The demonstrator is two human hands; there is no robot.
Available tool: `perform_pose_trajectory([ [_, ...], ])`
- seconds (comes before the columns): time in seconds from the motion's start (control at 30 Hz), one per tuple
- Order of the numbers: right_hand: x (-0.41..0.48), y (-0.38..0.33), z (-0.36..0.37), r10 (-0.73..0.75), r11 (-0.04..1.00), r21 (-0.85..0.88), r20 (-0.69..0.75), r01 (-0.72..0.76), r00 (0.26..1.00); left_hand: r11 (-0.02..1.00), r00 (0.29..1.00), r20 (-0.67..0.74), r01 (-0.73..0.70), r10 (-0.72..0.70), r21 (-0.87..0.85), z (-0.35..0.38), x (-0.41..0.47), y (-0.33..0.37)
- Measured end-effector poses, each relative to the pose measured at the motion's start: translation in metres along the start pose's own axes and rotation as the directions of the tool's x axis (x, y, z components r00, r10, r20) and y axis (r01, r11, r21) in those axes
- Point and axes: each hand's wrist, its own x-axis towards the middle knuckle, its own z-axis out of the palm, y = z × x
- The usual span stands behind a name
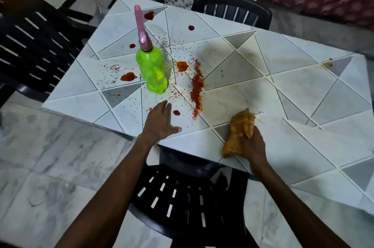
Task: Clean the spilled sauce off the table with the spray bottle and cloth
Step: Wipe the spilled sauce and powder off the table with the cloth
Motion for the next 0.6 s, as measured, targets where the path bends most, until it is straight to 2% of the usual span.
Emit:
perform_pose_trajectory([
  [0.1, -0.006, -0.004, 0.043, 0.064, 0.996, 0.065, 0.012, -0.065, 0.998, 1.0, 1.0, 0.008, -0.004, 0.004, -0.026, -0.001, 0.001, -0.004],
  [0.17, -0.01, -0.02, 0.078, 0.052, 0.991, 0.119, 0.035, -0.056, 0.998, 1.0, 1.0, 0.026, -0.016, 0.016, -0.026, -0.003, 0.002, -0.006],
  [0.27, 0.001, -0.042, 0.123, -0.006, 0.982, 0.189, 0.146, -0.022, 0.989, 0.998, 0.999, 0.031, -0.037, 0.038, -0.042, -0.005, 0.002, -0.01],
  [0.37, 0.036, -0.031, 0.151, 0.002, 0.979, 0.196, 0.255, -0.053, 0.967, 0.997, 0.998, 0.005, -0.061, 0.062, -0.05, -0.009, -0.001, -0.013],
  [0.43, 0.026, -0.041, 0.135, -0.006, 0.985, 0.171, 0.23, -0.034, 0.973, 0.996, 0.998, -0.02, -0.066, 0.065, -0.057, -0.011, -0.005, -0.015],
  [0.53, -0.016, -0.053, 0.094, -0.034, 0.99, 0.139, 0.089, 0.021, 0.995, 0.995, 0.996, -0.079, -0.045, 0.038, -0.084, -0.013, -0.012, -0.022],
  [0.6, -0.043, -0.038, 0.069, 0.0, 0.986, 0.166, 0.059, -0.01, 0.998, 0.995, 0.996, -0.09, -0.034, 0.026, -0.089, -0.013, -0.017, -0.03],
])
